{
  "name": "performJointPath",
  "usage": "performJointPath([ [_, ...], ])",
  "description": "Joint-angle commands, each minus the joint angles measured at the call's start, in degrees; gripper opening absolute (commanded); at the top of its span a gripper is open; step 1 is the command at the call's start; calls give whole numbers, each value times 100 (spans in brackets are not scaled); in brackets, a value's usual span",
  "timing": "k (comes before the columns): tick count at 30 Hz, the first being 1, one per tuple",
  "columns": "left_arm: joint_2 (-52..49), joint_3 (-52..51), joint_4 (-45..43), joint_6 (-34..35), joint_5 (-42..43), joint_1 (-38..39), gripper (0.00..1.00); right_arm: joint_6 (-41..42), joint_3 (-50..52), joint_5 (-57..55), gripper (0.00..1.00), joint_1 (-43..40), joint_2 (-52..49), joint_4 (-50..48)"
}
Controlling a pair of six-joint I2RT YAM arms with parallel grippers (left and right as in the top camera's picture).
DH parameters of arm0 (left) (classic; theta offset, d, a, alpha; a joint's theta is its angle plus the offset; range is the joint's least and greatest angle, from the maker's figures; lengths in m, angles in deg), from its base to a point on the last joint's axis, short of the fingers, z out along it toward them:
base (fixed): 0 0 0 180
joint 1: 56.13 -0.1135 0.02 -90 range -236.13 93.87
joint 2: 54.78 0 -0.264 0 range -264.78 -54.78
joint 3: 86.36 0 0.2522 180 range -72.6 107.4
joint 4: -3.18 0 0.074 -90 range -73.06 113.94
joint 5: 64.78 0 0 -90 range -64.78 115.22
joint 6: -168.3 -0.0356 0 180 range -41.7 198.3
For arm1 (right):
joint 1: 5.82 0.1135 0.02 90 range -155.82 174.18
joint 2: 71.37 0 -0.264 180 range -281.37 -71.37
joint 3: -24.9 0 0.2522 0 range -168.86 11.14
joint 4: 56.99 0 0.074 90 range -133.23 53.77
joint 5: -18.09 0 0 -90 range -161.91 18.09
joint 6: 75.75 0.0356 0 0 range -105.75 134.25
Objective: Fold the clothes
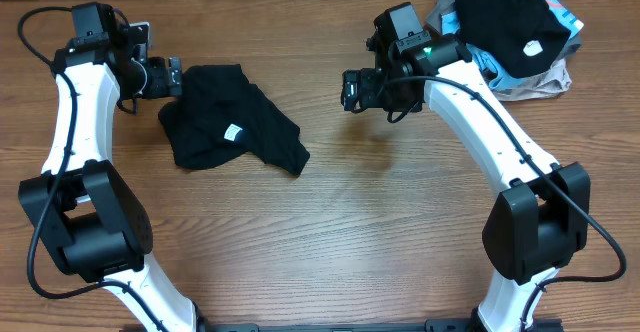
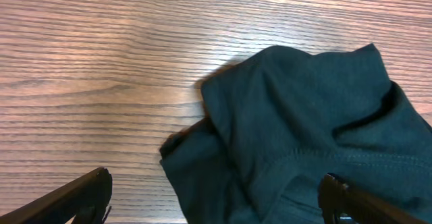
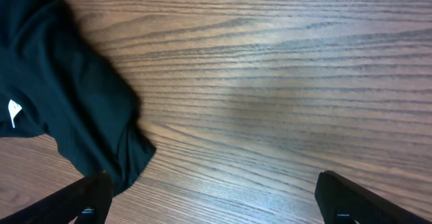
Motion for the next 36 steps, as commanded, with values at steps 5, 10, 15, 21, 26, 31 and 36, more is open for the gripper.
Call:
performJointPath([
  [5,85,586,540,953,369,-619,100,87,-42,841,100,295,15,-811],
  [10,197,1296,1158,1545,1014,-1274,100,273,-42,839,100,909,-289,-1622],
  [15,199,1626,1427,1539,1222,-1587,100,400,-42,835,95,1523,-844,-2487],
  [21,197,1617,1591,1534,920,-1598,100,479,-42,796,95,1954,-1344,-3226],
  [26,197,1617,1690,1532,901,-1598,100,649,-42,369,92,2009,-1615,-3003],
  [31,197,1617,1755,1532,901,-1582,100,785,-42,-503,91,1829,-1716,-2387],
  [36,197,1617,1755,1532,898,-1537,100,870,-42,-623,92,1451,-1781,-2046],
])
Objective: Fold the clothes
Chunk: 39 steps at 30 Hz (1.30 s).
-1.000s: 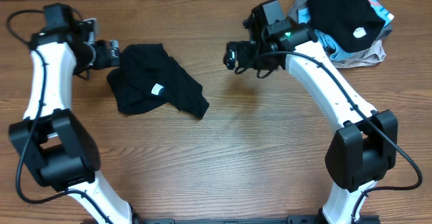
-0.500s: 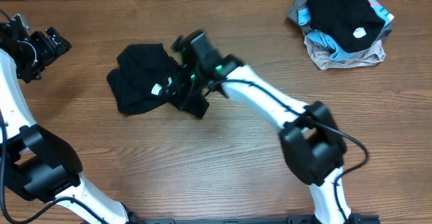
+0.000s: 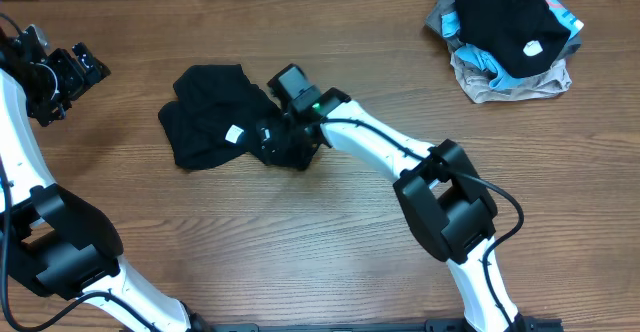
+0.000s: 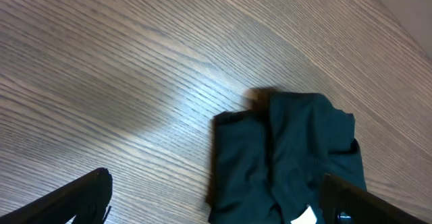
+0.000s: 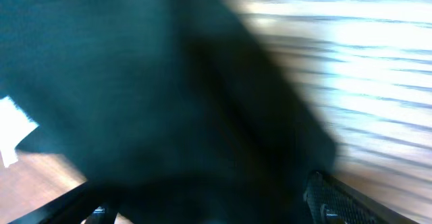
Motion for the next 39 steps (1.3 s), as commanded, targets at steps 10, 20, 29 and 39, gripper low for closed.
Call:
performJointPath([
  [10,179,103,28,35,-111,258,100,201,-94,-192,91,-935,-240,457],
  [20,179,103,-50,35,-170,610,100,-337,-575,-188,93,-2197,-238,1362],
  [29,179,103,-201,37,-317,892,100,-1233,-2159,-138,99,-2452,-87,3018],
  [39,179,103,-210,35,-472,890,100,402,-2404,518,76,-1296,-87,3165],
])
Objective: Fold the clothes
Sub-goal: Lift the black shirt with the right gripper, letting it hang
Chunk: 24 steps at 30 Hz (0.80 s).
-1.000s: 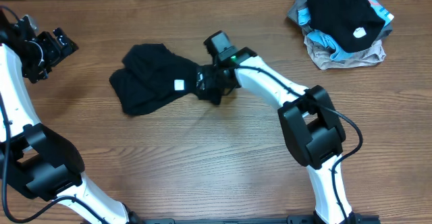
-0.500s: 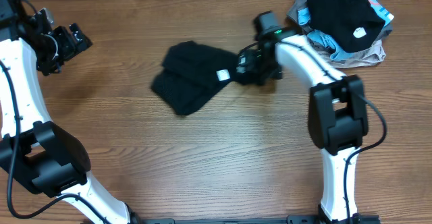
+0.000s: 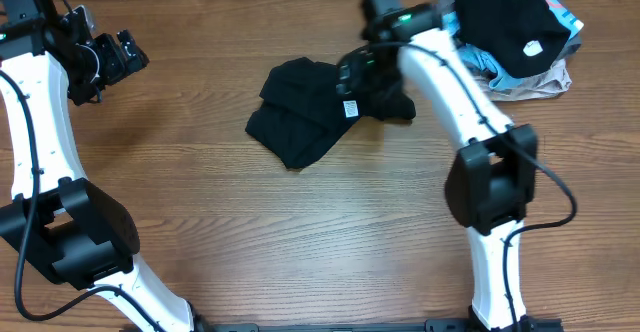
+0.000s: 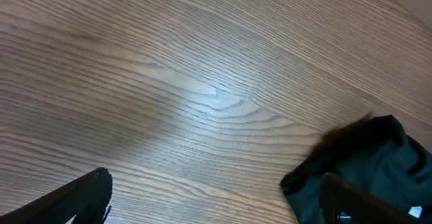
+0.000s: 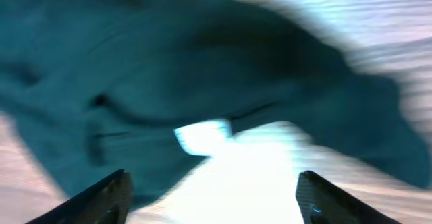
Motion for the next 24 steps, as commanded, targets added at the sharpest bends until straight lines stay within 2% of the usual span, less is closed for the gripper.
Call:
performJointPath([
  [1,179,103,-28,35,-155,0,100,614,-22,247,73,525,39,-374],
  [8,179,103,-7,35,-479,-7,100,1104,-4,-551,61,1178,-258,-752],
  [18,179,103,31,35,-588,-7,100,863,7,-1049,60,1270,-616,-1137],
  [24,179,103,28,35,-651,-7,100,863,7,-1071,41,1270,-632,-1226],
])
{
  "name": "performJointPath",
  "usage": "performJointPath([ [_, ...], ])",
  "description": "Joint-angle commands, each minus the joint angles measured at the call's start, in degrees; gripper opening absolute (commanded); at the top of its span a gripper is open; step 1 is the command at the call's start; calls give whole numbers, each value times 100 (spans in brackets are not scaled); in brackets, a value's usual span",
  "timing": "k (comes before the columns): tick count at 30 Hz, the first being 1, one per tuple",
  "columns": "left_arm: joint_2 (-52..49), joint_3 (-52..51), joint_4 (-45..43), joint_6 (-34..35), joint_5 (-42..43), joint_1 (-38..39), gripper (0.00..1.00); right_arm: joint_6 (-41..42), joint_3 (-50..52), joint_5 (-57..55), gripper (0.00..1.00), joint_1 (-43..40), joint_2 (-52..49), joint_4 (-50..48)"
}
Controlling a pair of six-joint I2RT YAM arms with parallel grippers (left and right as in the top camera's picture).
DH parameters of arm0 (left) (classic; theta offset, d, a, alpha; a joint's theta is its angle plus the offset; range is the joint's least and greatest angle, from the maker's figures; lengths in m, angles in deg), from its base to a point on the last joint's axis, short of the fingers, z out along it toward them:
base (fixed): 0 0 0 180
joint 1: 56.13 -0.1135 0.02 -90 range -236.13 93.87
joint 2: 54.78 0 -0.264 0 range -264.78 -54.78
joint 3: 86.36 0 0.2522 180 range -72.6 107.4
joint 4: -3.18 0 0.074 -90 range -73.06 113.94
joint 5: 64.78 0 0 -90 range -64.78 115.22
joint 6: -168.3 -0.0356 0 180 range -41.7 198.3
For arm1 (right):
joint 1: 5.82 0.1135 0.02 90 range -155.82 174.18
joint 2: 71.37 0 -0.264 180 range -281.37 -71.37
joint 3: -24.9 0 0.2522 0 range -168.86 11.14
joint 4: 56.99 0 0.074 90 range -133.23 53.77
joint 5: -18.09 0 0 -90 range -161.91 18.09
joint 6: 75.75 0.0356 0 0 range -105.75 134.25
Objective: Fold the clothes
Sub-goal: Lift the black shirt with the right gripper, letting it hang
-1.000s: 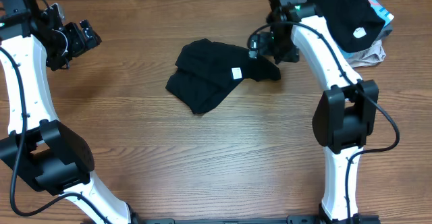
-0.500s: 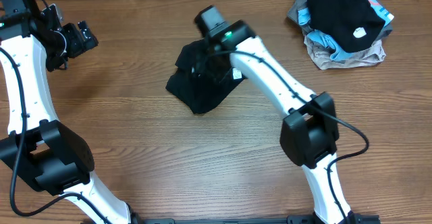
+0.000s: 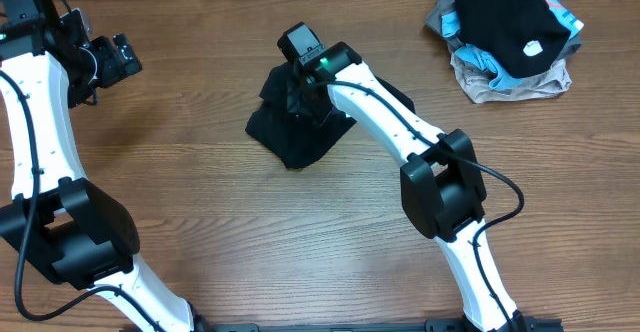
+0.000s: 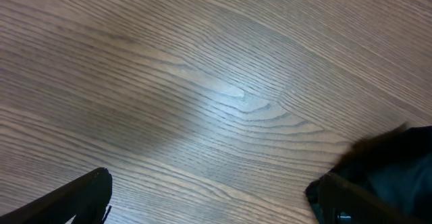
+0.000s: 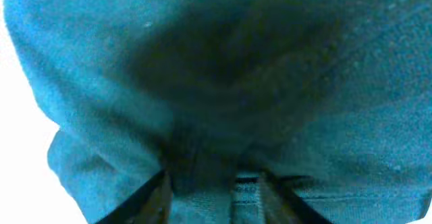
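A crumpled black garment (image 3: 295, 137) lies mid-table, a little toward the far side. My right gripper (image 3: 301, 80) is down on its upper left part. In the right wrist view dark fabric (image 5: 223, 62) fills the frame, and the right gripper (image 5: 214, 187) has its jaws drawn in with a fold of cloth between them. My left gripper (image 3: 120, 56) hovers open over bare wood at the far left, well clear of the garment. In the left wrist view that gripper (image 4: 212, 183) has nothing between its fingers, and a corner of the garment (image 4: 398, 163) shows at the right edge.
A pile of other clothes (image 3: 510, 27), black on top of blue and beige pieces, sits at the far right corner. The wooden table (image 3: 250, 242) stretches bare toward the near edge.
My right gripper was open at the garment's right side; now it sits on the garment's upper left part, shut on fabric. The garment stays in about the same spot. The left arm has barely moved.
The garment first lay left of centre, with my open left gripper at its left edge and the right one over bare wood. Then the left arm was off at the far left and the right gripper on the garment's right edge. Later the garment lay mid-table, where the right gripper now grips it.
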Motion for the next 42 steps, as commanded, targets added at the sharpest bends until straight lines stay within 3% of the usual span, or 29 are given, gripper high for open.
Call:
performJointPath([
  [1,179,103,2,35,-101,-7,100,-13,0,-144,40,-15,2,-59],
  [16,179,103,28,35,-184,-7,100,-317,0,-17,4,-11,2,-50],
  [18,179,103,33,35,-184,-4,100,-317,0,-83,4,-11,2,-24],
  [22,179,103,31,37,-184,-4,100,-365,4,-103,52,-26,2,63],
  [25,179,103,31,37,-184,-4,100,-424,138,-96,61,-26,2,57],
  [31,179,103,26,35,-184,-4,100,-422,544,83,60,13,2,-225],
  [37,179,103,22,35,-184,-4,100,-424,501,114,41,4,4,-264],
  [42,179,103,22,35,-186,-4,100,-424,308,114,33,-26,15,-151],
])
